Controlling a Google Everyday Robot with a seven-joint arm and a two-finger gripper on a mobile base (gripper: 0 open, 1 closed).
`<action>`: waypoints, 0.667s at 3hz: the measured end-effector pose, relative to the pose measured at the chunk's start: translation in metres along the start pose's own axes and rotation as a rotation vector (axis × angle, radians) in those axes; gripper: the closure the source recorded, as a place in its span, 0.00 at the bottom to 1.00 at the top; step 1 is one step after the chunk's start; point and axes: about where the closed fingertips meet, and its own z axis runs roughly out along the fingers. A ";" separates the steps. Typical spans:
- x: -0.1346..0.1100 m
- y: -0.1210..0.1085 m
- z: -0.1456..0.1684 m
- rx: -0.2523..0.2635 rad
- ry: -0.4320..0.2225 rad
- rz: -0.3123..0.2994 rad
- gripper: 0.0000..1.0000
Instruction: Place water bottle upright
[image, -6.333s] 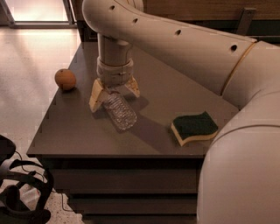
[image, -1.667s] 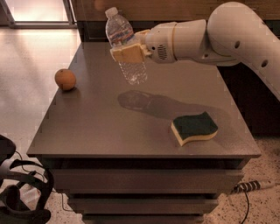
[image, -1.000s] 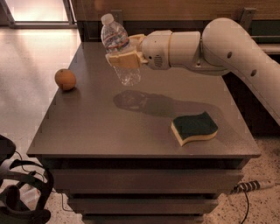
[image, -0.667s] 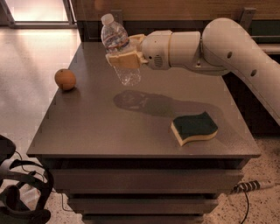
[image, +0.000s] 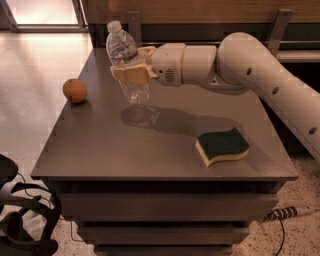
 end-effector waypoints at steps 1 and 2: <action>0.006 0.012 0.015 0.011 -0.023 0.048 1.00; 0.014 0.020 0.023 0.032 -0.024 0.074 1.00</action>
Offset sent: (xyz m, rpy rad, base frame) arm -0.0138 0.0327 -0.0326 0.0604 0.0852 -0.0787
